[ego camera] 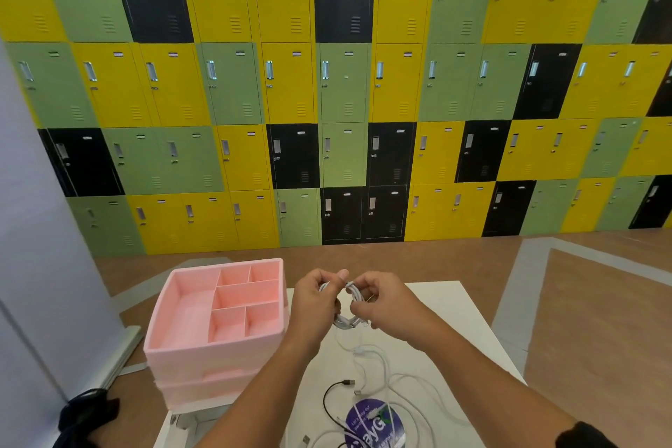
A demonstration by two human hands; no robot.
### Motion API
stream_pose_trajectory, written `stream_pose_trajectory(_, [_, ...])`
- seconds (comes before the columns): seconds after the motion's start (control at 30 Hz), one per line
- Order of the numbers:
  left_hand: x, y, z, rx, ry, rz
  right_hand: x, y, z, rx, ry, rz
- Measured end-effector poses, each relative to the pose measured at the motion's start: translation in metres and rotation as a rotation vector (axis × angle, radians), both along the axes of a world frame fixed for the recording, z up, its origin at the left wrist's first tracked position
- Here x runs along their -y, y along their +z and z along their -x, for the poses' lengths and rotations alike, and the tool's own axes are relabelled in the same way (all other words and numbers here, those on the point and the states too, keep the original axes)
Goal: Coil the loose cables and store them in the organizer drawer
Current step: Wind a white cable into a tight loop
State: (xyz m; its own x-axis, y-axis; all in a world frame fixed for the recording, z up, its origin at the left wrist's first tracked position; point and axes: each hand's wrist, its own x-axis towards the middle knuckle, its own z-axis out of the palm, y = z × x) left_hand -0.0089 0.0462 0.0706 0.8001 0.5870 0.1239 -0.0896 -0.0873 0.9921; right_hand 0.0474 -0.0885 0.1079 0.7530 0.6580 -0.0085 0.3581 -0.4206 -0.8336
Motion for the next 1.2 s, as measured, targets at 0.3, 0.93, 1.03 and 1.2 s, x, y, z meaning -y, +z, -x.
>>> stream_pose_trajectory(0.3, [-0.006, 0.0, 0.008, -0.079, -0.204, -0.027, 0.004, 0.005, -0.008, 0.337, 0.149, 0.423])
stream_pose_trajectory(0.93, [-0.008, 0.008, 0.006, -0.068, -0.177, -0.222, 0.006, 0.009, -0.009, 0.305, 0.105, 0.142])
stream_pose_trajectory(1.03, [-0.007, 0.007, 0.007, -0.039, -0.18, -0.112, 0.006, 0.01, -0.01, 0.321, 0.116, 0.111])
stream_pose_trajectory(1.2, [-0.004, 0.0, 0.007, 0.008, -0.075, -0.005, 0.006, 0.002, -0.01, 0.297, -0.023, -0.011])
